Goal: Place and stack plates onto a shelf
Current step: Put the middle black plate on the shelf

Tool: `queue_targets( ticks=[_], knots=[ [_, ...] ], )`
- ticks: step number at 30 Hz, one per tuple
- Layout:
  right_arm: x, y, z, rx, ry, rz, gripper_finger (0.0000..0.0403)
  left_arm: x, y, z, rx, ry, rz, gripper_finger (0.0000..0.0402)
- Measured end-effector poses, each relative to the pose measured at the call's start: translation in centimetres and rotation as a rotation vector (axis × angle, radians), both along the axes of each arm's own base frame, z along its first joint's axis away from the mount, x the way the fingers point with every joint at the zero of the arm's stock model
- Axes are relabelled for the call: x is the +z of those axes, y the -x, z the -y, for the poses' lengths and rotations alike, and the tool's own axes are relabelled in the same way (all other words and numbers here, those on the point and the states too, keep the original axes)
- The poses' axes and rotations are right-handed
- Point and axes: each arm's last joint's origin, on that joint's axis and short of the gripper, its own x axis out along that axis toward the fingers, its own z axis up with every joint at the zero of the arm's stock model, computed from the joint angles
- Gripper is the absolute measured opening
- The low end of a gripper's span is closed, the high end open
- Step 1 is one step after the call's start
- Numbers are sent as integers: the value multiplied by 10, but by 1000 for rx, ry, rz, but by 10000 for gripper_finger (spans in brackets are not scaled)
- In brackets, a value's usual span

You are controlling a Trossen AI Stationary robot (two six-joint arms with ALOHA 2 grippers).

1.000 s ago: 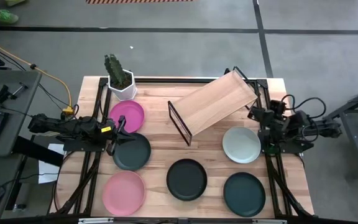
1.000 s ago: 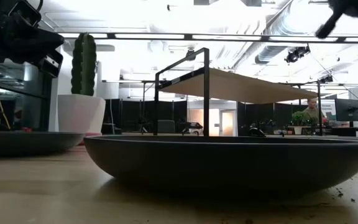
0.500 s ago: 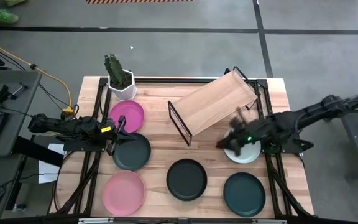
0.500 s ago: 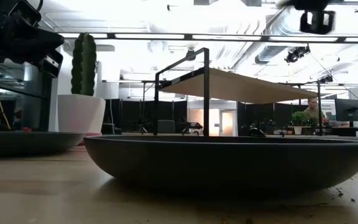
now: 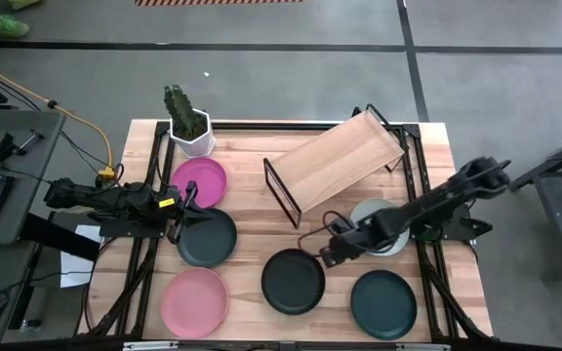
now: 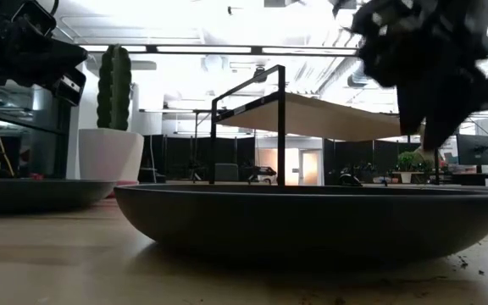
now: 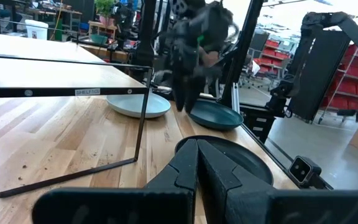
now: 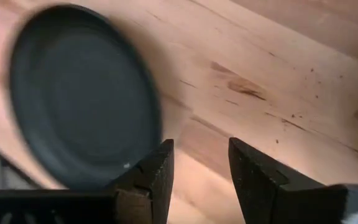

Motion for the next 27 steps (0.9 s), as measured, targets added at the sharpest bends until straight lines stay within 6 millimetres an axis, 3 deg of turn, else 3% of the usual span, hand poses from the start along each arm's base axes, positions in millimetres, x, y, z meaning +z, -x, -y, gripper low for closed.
queue_targets(
  ticks=[9, 14, 23, 27],
  knots=[
    [-36, -32, -4, 81, -28, 55, 135, 0, 0, 0, 0, 0, 0, 0],
    [-48, -35, -5, 94, -21, 20, 135, 0, 0, 0, 0, 0, 0, 0],
    [-53, -40, -13, 153, -19, 71, 134, 0, 0, 0, 0, 0, 0, 0],
    [-60, -39, -13, 160, -5, 35, 109, 0, 0, 0, 0, 0, 0, 0]
  ],
)
